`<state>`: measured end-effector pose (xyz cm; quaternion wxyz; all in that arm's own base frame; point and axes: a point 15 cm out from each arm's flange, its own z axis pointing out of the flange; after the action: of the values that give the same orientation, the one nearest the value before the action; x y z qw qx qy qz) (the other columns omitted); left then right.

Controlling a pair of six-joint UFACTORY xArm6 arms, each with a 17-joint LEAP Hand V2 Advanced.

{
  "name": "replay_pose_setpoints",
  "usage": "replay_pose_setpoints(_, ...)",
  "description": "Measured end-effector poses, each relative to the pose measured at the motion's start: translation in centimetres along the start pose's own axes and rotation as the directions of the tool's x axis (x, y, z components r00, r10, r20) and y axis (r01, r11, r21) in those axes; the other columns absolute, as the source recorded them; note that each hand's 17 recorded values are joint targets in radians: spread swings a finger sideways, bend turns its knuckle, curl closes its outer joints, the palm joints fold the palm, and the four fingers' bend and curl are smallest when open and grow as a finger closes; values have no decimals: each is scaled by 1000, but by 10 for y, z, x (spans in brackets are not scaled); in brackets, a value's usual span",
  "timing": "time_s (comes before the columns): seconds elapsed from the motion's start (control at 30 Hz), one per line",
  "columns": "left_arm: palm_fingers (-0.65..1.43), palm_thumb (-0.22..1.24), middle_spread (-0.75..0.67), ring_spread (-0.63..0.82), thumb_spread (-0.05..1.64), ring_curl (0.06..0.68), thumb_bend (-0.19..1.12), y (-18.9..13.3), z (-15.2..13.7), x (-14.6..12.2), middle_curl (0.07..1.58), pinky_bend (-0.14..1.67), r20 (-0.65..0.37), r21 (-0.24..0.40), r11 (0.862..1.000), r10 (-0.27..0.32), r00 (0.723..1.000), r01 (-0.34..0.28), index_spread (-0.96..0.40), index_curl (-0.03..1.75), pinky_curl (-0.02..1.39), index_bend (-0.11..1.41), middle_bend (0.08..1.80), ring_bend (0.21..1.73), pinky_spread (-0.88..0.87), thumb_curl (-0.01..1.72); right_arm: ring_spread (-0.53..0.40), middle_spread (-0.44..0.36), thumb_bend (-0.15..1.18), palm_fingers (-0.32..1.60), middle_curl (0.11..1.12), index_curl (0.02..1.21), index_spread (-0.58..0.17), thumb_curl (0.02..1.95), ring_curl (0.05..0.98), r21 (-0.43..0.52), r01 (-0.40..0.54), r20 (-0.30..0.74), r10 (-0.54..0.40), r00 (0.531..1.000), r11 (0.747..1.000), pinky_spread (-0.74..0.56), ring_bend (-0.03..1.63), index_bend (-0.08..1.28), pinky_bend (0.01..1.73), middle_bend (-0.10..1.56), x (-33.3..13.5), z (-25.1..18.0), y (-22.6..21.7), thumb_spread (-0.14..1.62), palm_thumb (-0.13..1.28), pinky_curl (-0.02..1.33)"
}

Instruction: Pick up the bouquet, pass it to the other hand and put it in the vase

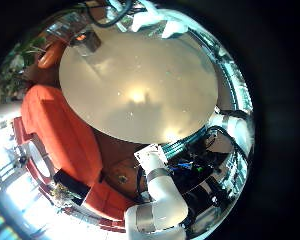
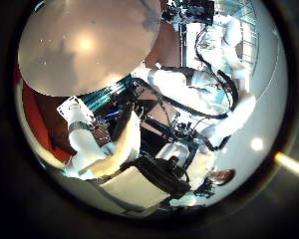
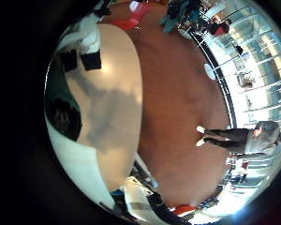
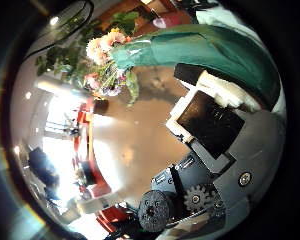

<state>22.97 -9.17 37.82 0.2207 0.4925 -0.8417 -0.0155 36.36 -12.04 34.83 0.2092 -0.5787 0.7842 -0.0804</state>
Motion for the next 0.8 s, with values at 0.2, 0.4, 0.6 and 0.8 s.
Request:
replay_pose_setpoints(0.2, 203, 347, 372, 538, 1146, 215, -21, -13, -11, 8, 333, 169, -102, 46, 999, -6, 995, 11, 12, 472, 210, 389, 196, 379, 503, 317, -192, -148, 31, 1128, 881, 961, -260, 958, 703, 86, -72, 275, 46, 960, 994, -173, 1460, 1157, 1387, 1346, -29, -46, -12, 855, 1144, 674)
replay_pose_setpoints(0.4, 190, 321, 359, 531, 1141, 222, -27, -29, -30, 16, 343, 180, -223, 126, 992, -2, 975, 30, 45, 450, 217, 297, 207, 408, 497, 312, -190, -142, 21, 1128, 864, 953, -249, 1014, 706, 80, -122, 584, 52, 810, 989, -175, 1464, 1169, 1364, 1356, -67, -92, -8, 852, 1139, 710)
replay_pose_setpoints(0.6, 176, 277, 372, 531, 1100, 226, -28, -49, -57, 35, 342, 188, -374, 245, 970, 80, 924, 15, 107, 421, 235, 190, 191, 433, 498, 312, -189, -138, 11, 1127, 851, 946, -241, 1063, 707, 25, -85, 808, 30, 589, 996, -178, 1469, 1175, 1343, 1365, -110, -126, 4, 853, 1136, 744)
replay_pose_setpoints(0.8, 186, 240, 373, 535, 1065, 223, -30, -70, -94, 53, 338, 191, -560, 375, 926, 184, 808, 48, 134, 410, 247, 179, 193, 444, 497, 310, -189, -136, 1, 1126, 839, 939, -237, 1104, 707, -16, -17, 906, 21, 424, 1000, -181, 1470, 1181, 1324, 1373, -142, -144, 22, 856, 1135, 777)
